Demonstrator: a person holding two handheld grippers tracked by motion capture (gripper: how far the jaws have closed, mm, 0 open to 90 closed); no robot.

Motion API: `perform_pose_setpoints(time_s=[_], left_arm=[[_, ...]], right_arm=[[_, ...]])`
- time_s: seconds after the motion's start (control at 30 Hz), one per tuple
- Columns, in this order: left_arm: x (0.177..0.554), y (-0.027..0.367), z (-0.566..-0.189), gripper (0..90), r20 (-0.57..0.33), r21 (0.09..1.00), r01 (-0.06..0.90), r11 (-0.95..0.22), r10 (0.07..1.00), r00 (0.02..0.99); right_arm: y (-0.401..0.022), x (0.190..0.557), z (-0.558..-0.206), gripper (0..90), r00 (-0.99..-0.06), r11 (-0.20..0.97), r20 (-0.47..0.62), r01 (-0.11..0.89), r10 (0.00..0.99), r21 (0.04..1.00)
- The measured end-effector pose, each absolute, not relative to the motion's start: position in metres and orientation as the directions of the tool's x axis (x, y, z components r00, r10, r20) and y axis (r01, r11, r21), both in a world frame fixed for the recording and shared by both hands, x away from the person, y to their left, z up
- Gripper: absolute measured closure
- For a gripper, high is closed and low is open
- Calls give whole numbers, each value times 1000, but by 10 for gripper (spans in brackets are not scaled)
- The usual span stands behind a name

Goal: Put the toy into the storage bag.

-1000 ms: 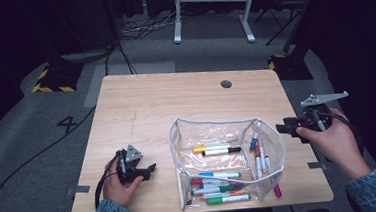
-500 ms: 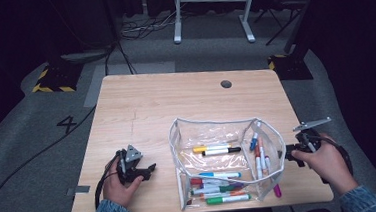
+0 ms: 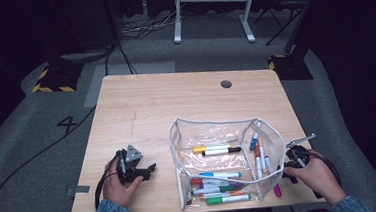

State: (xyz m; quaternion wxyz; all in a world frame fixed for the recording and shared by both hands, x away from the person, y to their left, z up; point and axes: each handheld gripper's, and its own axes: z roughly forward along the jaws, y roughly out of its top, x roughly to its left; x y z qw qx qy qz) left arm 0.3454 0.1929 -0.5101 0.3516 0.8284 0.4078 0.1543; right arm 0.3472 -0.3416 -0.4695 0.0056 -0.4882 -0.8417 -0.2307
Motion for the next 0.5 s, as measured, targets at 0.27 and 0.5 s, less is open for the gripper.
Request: perform_pose_setpoints(time_s=[0.27,0.5], left_arm=[[345,193,-510,262,-29,709,566,-421,784,620],[346,193,-510,262,-23,709,563,-426,783,621]], right_arm=[[-354,352,-470,768,-456,374,183,857,871,355],[-362,353,-464,770,-430,345,190,867,883,360]])
